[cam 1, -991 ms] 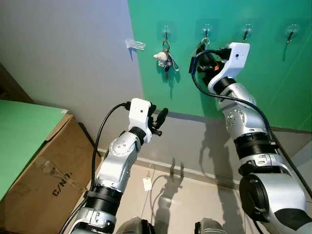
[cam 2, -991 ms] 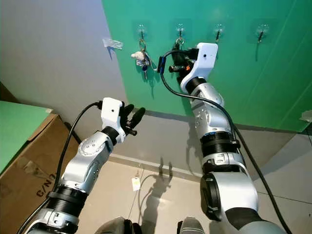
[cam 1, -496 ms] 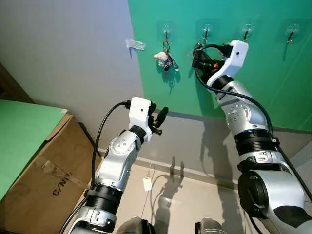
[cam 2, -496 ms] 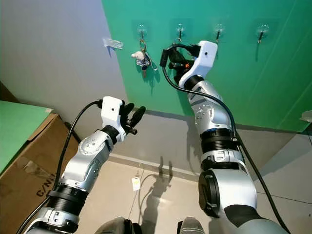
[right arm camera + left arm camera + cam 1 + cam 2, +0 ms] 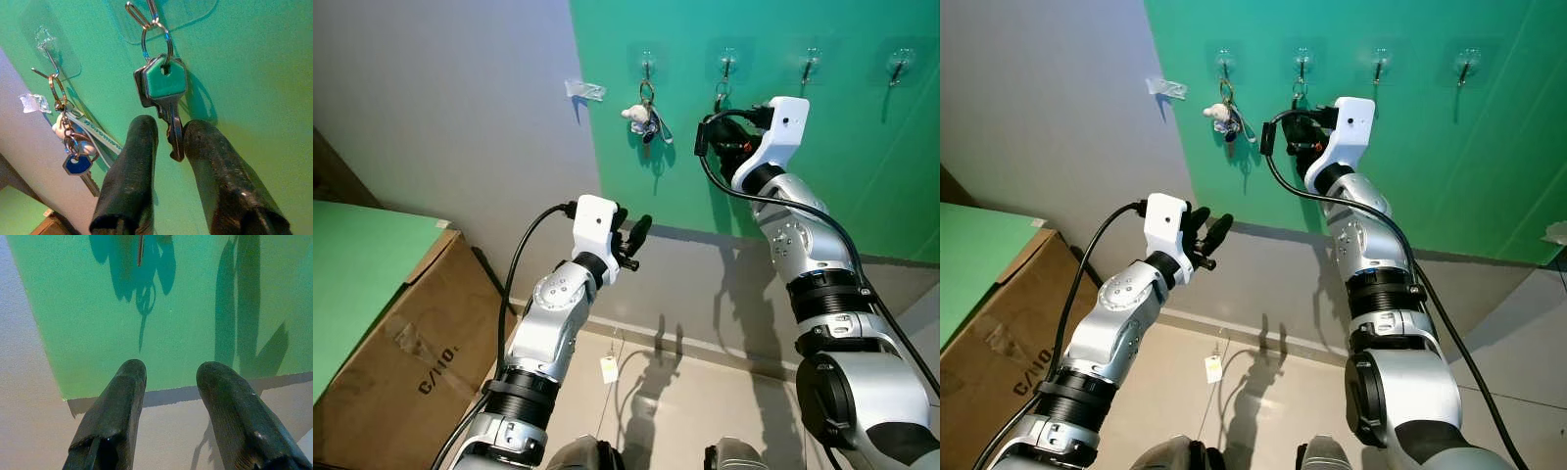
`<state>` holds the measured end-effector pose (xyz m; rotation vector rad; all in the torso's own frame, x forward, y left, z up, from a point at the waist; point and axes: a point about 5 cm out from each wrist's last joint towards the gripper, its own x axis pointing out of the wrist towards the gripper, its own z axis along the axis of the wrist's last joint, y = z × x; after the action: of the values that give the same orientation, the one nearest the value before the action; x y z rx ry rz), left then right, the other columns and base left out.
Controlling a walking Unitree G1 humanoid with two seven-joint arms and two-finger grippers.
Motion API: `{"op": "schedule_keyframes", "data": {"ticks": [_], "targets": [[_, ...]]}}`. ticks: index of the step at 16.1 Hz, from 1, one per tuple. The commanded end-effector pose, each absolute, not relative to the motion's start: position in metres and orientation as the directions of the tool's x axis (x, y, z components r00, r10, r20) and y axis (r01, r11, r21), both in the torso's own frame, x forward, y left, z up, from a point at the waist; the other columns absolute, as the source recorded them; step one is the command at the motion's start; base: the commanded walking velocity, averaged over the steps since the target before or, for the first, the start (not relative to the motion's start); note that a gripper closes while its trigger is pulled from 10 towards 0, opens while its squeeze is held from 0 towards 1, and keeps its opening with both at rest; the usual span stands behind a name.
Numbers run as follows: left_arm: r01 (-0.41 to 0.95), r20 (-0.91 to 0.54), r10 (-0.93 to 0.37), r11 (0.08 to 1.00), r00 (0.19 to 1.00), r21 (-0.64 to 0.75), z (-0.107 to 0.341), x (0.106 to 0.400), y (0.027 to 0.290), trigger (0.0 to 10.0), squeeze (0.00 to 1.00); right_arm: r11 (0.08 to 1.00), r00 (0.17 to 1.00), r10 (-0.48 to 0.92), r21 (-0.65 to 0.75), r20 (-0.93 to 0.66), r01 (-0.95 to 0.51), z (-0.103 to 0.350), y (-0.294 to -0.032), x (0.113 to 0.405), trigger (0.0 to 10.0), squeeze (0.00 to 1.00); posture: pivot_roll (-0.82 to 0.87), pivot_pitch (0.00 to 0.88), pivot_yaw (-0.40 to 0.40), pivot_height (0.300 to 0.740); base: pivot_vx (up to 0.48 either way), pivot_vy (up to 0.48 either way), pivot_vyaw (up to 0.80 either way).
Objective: Hang keys on a hook
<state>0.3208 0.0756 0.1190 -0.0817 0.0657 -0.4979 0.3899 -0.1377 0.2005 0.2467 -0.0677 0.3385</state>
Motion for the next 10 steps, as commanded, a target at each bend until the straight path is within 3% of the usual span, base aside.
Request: {"op": "schedule_keyframes", "data": {"ticks": [1,5,10], "targets": [[0.468,-0.056,-0.473,0.880,0.879,-0.086,0.119,0.322,0.079,10.0,0.00,0.920,0.940,0.329,0.192,0.095,-0.341,0.201,-0.134,0.389,10.0,1.00,-0.23,0.024,0.111,0.717,0.000,0.000,0.00],[0.455,-0.088,-0.460,0.888,0.884,-0.068,0.114,0.323,0.082,10.0,0.00,0.958,0.960,0.265,0.086,0.087,-0.272,0.196,-0.147,0.385,10.0,1.00,-0.23,0.024,0.108,0.717,0.000,0.000,0.00],[0.447,-0.101,-0.446,0.894,0.890,-0.008,0.110,0.322,0.091,10.0,0.00,0.968,0.971,0.214,-0.156,0.107,-0.196,0.179,-0.169,0.363,10.0,1.00,-0.25,0.014,0.120,0.717,0.000,0.000,0.00]]}}
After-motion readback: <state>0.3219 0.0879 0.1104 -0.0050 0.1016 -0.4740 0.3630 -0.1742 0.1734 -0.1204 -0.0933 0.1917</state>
